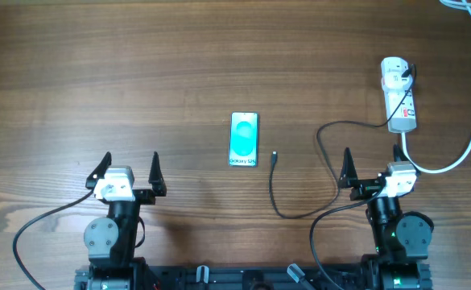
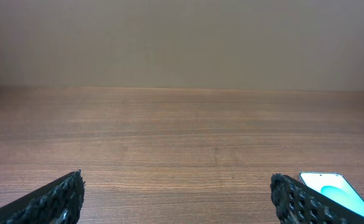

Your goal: Plug charger to phone and switch on socket

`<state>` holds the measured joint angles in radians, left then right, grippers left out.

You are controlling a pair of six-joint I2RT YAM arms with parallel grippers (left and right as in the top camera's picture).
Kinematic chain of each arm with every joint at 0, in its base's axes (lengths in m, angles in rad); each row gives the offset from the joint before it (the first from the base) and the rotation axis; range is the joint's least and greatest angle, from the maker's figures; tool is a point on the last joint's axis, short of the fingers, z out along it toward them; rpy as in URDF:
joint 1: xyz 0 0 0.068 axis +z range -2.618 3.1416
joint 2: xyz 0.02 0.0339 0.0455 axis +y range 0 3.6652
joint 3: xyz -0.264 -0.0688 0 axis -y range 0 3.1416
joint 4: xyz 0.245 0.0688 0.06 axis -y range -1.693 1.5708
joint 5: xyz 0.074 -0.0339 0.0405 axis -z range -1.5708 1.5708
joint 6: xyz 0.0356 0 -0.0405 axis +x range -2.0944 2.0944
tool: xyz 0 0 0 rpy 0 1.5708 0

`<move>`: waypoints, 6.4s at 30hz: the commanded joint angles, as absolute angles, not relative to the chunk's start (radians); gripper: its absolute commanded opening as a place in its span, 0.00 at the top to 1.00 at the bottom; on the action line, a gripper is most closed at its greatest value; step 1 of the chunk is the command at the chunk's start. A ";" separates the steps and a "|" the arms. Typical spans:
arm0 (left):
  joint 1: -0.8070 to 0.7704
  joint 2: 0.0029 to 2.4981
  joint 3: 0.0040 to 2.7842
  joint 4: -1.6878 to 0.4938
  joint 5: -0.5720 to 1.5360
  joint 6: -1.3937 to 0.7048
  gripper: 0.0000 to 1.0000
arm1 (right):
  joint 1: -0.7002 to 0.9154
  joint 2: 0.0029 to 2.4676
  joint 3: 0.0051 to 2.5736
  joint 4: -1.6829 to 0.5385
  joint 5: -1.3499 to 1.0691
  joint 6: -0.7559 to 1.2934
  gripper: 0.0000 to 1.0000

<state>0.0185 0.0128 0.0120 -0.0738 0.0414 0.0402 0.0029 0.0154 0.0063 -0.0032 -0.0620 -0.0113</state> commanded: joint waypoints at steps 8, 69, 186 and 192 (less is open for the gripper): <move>0.013 0.013 0.006 -0.076 0.032 0.045 0.00 | -0.001 0.024 0.005 0.001 -0.055 0.002 0.00; 0.012 0.907 1.359 -0.570 0.999 -0.280 0.00 | -0.001 0.024 0.005 0.000 -0.056 0.003 0.00; -0.630 2.278 1.687 -1.008 0.047 -0.483 0.00 | -0.001 0.024 0.005 0.001 -0.056 0.003 0.00; -0.632 2.278 1.686 -1.009 0.047 -0.479 0.00 | -0.001 0.024 0.005 0.001 -0.056 0.002 0.00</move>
<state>-0.6212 2.2581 1.7187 -1.0264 0.0078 -0.4740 0.0029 0.0273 0.0063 -0.0029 -0.0620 -0.0113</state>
